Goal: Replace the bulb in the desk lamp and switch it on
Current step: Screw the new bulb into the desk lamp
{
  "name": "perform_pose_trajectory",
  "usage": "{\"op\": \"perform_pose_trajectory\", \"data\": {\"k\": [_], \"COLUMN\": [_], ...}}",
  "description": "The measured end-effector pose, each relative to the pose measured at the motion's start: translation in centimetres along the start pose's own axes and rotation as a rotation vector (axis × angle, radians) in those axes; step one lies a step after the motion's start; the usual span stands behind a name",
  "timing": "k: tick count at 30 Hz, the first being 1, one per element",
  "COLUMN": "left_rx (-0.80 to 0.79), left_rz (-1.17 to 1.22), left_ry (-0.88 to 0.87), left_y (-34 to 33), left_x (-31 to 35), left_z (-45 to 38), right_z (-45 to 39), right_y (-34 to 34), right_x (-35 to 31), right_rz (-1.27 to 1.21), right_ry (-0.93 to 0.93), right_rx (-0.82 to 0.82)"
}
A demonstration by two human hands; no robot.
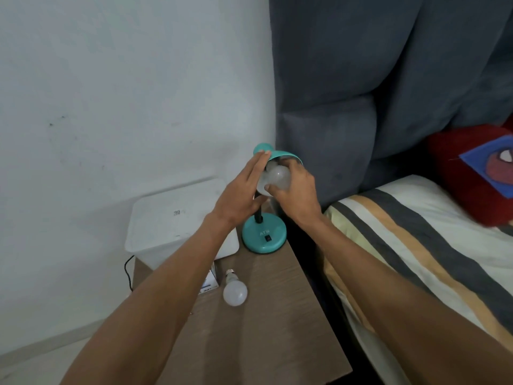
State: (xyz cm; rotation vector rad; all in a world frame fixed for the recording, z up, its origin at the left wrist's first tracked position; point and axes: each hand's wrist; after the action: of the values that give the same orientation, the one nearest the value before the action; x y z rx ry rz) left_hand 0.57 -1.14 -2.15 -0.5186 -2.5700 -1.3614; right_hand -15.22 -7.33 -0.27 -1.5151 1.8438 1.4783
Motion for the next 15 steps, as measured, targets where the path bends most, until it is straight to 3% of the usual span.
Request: {"op": "perform_pose_trajectory", "data": {"k": [6, 10, 13, 15], "left_rx": [-0.006, -0.006, -0.013, -0.018], "left_rz": [-0.002, 0.003, -0.003, -0.007], "left_ry": [0.018, 0.048, 0.044, 0.047], "left_y": [-0.1, 0.1, 0.2, 0.3], "left_x": [0.1, 0.1, 0.1, 0.1], "left_z": [-0.1, -0.1, -0.2, -0.3], "right_z": [1.4, 1.5, 1.4, 1.0], "right_y": [-1.1, -1.6, -1.5, -1.1], "right_x": [0.0, -0.2, -0.2, -0.5], "right_rz": [0.225, 0.336, 0.274, 0.118], "right_ry": [0.209, 0.257, 0.192, 0.021], "right_rx": [0.167, 0.109, 0.096, 0.11]}}
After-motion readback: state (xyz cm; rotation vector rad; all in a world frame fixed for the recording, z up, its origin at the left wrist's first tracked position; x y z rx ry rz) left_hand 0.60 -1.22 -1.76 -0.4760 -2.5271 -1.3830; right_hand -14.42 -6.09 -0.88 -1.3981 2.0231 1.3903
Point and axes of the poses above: each hand's wrist, its own z-axis away from the middle knuckle, its own y-axis out of the back of the hand, x = y × z, and after that the axes turned 4 degrees about x, right-handed
